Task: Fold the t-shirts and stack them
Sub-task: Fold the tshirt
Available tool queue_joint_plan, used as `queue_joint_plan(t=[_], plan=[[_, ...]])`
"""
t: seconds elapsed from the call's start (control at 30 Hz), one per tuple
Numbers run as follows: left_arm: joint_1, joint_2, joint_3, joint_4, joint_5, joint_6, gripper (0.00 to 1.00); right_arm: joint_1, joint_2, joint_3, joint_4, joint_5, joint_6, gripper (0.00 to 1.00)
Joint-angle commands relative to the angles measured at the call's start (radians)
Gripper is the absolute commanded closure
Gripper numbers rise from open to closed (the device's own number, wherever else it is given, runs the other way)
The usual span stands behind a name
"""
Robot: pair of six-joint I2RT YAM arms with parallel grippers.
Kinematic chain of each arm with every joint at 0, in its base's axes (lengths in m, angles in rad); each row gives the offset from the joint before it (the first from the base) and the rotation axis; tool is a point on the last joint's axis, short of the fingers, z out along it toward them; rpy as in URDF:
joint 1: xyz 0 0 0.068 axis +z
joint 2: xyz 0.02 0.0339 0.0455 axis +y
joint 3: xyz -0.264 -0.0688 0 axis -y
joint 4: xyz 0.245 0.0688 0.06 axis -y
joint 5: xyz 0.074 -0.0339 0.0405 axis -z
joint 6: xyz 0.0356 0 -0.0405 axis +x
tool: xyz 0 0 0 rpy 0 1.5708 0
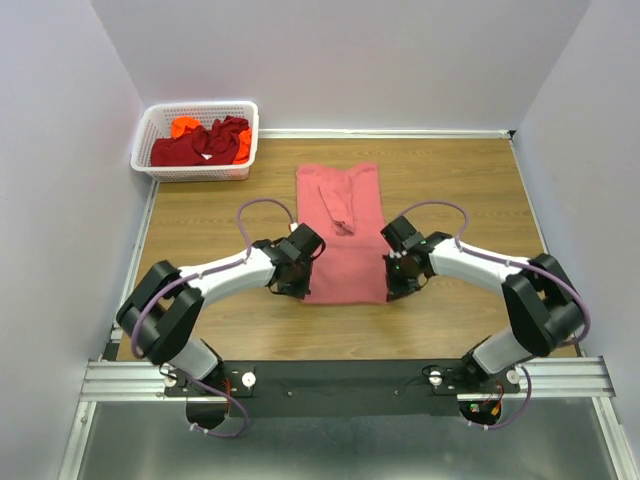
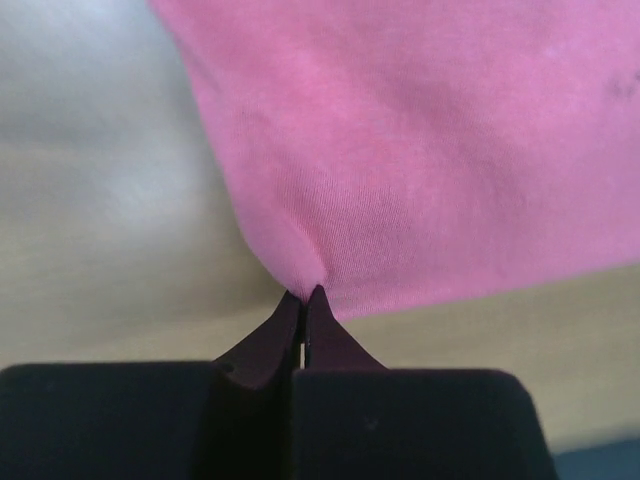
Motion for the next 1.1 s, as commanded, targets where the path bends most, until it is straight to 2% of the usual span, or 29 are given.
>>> queue_joint_plan(t=[0.0, 0.2, 0.27, 0.3, 0.37, 0.4, 0.43, 0.5, 0.57, 0.8, 1.07], plan=[[-0.061, -0.134, -0.048, -0.223, 0.221, 0.044, 1.0, 0.014, -0.089, -0.065, -0.335, -0.088, -0.018, 0.99], [-0.137, -0.25, -0.1, -0.309, 0.379, 0.065, 1.0, 0.016, -0.164, 0.007, -0.523, -0.151, -0.059, 0.99], [-0.134, -0.26, -0.079, -0.317, 0.413, 0.108, 1.0, 0.014, -0.168, 0.063, -0.576, -0.126, -0.07, 0.99], [-0.123, -0.257, -0.059, -0.325, 0.395, 0.125, 1.0, 0.013, -0.163, 0.14, -0.592, -0.055, -0.076, 0.99], [-0.048, -0.239, 0.019, -0.335, 0.384, 0.177, 1.0, 0.0, -0.126, 0.22, -0.631, 0.03, -0.101, 0.99], [-0.017, -0.23, 0.047, -0.328, 0.385, 0.191, 1.0, -0.007, -0.111, 0.299, -0.639, 0.045, -0.112, 0.99], [0.063, -0.221, 0.103, -0.311, 0.384, 0.218, 1.0, -0.026, -0.079, 0.333, -0.639, 0.062, -0.136, 0.99], [0.128, -0.195, 0.166, -0.294, 0.349, 0.247, 1.0, -0.043, -0.04, 0.402, -0.633, 0.081, -0.155, 0.99], [0.197, -0.095, 0.26, -0.285, 0.297, 0.29, 1.0, -0.069, 0.019, 0.495, -0.615, 0.095, -0.188, 0.99], [0.3, 0.031, 0.43, -0.21, 0.333, 0.329, 1.0, -0.133, 0.185, 0.761, -0.564, 0.056, -0.256, 0.99], [0.371, 0.14, 0.499, -0.134, 0.345, 0.372, 1.0, -0.185, 0.358, 0.995, -0.541, 0.041, -0.308, 0.99]])
